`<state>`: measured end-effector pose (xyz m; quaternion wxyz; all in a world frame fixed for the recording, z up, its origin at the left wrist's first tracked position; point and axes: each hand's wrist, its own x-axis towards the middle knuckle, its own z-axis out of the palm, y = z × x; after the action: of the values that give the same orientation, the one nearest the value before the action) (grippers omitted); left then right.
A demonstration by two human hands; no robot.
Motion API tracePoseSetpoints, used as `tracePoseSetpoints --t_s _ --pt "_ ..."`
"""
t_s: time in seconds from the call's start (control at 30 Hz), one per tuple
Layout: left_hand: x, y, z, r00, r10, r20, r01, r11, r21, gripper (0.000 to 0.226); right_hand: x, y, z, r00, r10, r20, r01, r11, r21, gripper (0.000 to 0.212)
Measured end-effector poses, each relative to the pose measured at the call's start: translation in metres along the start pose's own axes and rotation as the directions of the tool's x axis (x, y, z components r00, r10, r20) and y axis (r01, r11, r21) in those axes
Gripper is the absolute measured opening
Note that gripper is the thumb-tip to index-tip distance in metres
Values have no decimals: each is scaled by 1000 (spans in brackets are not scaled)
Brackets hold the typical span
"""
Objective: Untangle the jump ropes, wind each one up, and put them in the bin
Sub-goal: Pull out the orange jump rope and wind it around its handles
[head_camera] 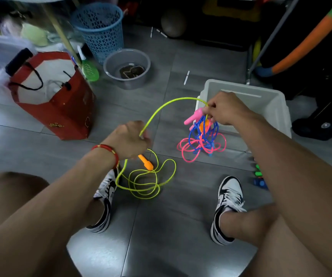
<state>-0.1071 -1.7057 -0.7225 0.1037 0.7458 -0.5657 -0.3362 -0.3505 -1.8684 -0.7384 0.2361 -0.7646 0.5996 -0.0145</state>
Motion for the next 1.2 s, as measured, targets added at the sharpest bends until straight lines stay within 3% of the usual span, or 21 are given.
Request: tracePoseSetpoints --t_s 0.1,0.23,0.37,0.53,0.7,0.87,1.07,1.13,1.2 --pt "6 20 13 1000 23 -21 -26 990 -137 7 0 2 0 999 28 27 -33 980 197 26" --pt "14 36 25 998 54 -25 -59 948 -314 11 1 5 5 994 106 39 -113 907 405 36" --pt "18 40 28 995 81 -52 -94 937 -336 14 7 9 10 990 139 14 -137 943 302 36" --pt "17 36 26 996 60 -62 -77 942 -325 13 15 9 7 970 221 -105 -196 959 204 52" --pt "11 25 17 998 33 -55 -49 945 -324 11 17 3 12 965 241 -98 -215 951 222 50" --pt "4 20 10 998 42 -41 -54 942 -332 9 18 8 15 926 371 -75 -304 847 436 41" --pt "3 16 6 997 76 -31 -82 948 -308 12 17 -6 14 906 410 104 -356 605 712 25" --pt "3 13 4 997 73 -38 -81 953 -291 12 21 -9 14 909 402 113 -353 597 720 28" --pt "2 9 2 996 68 -50 -78 962 -261 11 25 -9 17 923 384 19 -312 719 621 34"
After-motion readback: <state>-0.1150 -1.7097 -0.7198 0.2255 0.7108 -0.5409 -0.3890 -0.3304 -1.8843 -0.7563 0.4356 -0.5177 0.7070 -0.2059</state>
